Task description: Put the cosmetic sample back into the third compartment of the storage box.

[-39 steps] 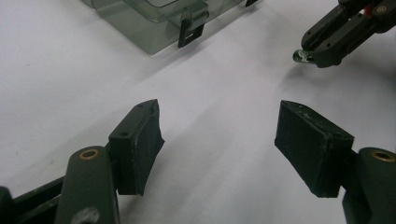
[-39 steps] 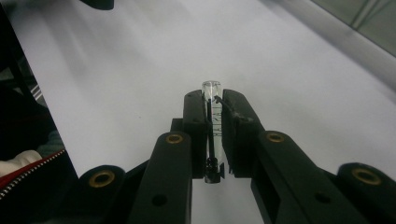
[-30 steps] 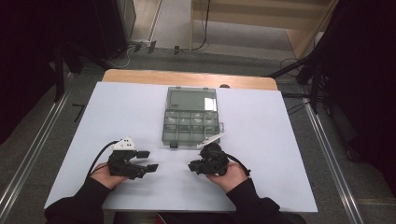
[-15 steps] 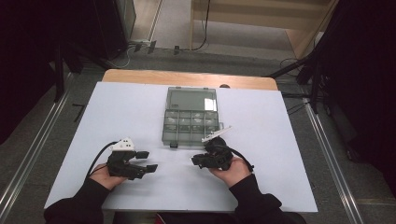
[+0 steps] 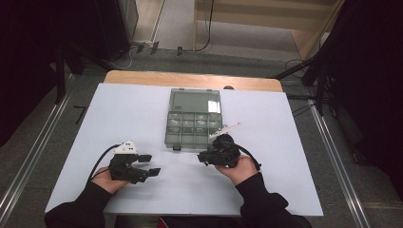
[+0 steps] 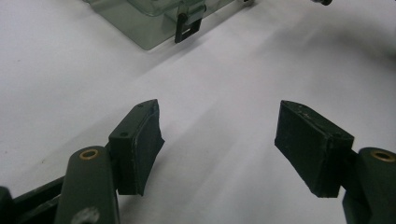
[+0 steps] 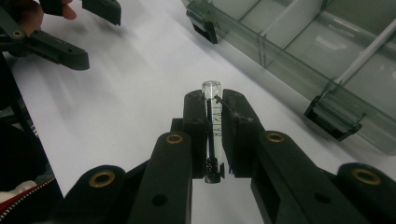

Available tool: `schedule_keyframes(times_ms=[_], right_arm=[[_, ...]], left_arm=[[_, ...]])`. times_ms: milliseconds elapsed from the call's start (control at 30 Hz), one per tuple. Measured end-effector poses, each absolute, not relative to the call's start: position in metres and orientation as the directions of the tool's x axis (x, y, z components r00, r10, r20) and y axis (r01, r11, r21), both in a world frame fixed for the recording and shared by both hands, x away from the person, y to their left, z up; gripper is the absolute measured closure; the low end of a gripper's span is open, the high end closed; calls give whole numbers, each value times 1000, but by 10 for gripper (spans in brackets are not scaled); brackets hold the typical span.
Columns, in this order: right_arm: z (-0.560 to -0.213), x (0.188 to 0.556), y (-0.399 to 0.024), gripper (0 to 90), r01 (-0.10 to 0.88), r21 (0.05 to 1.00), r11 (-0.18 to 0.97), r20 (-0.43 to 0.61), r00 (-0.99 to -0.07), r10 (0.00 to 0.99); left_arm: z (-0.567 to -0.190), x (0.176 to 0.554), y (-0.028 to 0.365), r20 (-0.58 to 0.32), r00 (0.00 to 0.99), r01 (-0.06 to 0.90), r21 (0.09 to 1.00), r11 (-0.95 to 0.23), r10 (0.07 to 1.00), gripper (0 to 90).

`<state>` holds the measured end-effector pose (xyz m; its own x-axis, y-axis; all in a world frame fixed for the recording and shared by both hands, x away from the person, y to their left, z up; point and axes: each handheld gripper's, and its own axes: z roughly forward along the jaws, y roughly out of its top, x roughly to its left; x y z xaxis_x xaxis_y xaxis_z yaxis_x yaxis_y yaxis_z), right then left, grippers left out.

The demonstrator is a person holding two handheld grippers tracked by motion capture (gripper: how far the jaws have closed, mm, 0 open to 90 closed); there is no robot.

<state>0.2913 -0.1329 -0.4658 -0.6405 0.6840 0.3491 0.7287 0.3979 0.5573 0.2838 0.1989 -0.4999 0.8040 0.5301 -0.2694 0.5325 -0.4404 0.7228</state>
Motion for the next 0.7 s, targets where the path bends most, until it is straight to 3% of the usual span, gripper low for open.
schedule_keyframes(times_ms=[700], right_arm=[[-451,309,-140,824,734,584,346,374,-622,688]], left_arm=[[-500,285,200,-273,802,535,722,-439,531,307]])
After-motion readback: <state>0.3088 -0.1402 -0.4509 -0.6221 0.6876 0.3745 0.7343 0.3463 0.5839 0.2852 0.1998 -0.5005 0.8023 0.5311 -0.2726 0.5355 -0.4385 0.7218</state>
